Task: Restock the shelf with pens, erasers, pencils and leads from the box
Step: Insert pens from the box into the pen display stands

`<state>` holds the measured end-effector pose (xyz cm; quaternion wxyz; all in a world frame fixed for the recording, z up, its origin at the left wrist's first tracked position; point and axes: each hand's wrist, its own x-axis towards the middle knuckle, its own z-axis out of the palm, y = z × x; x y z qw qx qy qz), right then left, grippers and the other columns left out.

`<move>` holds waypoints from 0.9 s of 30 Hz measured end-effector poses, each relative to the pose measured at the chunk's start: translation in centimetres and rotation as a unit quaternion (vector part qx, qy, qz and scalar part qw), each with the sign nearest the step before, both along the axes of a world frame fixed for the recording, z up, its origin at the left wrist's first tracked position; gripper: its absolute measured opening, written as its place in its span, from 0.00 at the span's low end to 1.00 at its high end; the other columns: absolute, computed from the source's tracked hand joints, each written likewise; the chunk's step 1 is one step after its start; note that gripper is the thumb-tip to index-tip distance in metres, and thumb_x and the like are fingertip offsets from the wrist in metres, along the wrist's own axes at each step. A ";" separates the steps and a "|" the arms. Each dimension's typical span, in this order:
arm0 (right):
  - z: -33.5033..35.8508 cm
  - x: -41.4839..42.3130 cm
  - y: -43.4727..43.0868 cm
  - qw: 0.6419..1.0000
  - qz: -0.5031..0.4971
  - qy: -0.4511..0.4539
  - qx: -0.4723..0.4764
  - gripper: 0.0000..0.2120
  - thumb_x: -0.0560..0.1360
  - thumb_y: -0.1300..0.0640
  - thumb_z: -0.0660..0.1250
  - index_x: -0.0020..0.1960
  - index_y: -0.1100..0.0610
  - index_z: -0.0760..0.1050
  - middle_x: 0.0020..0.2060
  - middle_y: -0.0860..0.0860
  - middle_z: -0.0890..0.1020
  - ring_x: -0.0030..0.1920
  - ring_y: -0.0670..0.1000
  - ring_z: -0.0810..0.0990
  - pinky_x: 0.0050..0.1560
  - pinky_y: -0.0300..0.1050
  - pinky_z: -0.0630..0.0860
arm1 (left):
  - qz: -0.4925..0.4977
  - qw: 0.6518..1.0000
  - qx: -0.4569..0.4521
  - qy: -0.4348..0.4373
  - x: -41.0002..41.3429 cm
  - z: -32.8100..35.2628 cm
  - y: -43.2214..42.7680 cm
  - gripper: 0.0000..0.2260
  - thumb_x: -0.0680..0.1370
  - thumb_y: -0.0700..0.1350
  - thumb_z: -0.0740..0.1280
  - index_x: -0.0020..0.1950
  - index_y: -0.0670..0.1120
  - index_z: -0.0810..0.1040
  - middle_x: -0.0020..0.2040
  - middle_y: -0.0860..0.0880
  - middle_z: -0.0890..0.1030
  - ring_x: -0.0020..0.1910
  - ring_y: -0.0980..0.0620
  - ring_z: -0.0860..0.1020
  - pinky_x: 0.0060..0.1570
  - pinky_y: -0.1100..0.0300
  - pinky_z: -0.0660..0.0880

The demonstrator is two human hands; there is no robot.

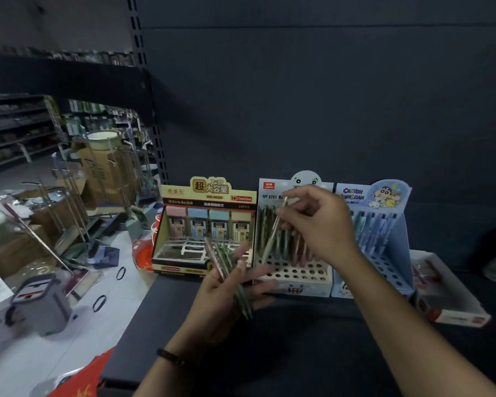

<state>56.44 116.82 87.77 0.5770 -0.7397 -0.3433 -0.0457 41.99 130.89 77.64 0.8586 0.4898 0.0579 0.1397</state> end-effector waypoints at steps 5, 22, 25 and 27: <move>-0.5 0.7 0.8 0.990 -0.110 -0.080 -0.035 0.10 0.77 0.51 0.78 0.55 0.50 0.82 0.40 0.44 0.86 0.41 0.41 0.86 0.49 0.44 0.85 | 0.035 0.999 0.018 0.022 0.6 -1.0 0.4 0.16 0.84 0.47 0.63 0.72 0.52 0.78 0.33 0.45 0.61 0.27 0.51 0.63 0.30 0.56 0.64; -2.5 1.1 4.1 0.951 -0.127 -0.186 -0.211 0.05 0.83 0.55 0.69 0.56 0.56 0.82 0.43 0.50 0.86 0.40 0.48 0.82 0.45 0.44 0.80 | 0.043 0.998 -0.046 0.021 -0.2 0.5 0.4 0.17 0.87 0.39 0.58 0.75 0.49 0.74 0.67 0.38 0.83 0.65 0.35 0.82 0.63 0.33 0.78; -2.6 1.2 4.4 0.939 -0.129 -0.191 -0.255 0.08 0.84 0.54 0.67 0.56 0.56 0.82 0.42 0.52 0.86 0.39 0.50 0.82 0.45 0.46 0.82 | 0.016 0.998 -0.058 0.018 -0.3 0.6 0.2 0.17 0.87 0.40 0.59 0.75 0.52 0.74 0.66 0.36 0.82 0.62 0.35 0.83 0.63 0.33 0.78; -2.5 1.3 4.5 0.929 -0.125 -0.198 -0.286 0.09 0.84 0.54 0.65 0.55 0.56 0.83 0.41 0.52 0.85 0.38 0.51 0.82 0.46 0.48 0.83 | 0.018 0.998 -0.058 0.024 -0.2 0.4 0.3 0.16 0.86 0.40 0.61 0.75 0.46 0.73 0.65 0.34 0.83 0.57 0.37 0.85 0.63 0.34 0.79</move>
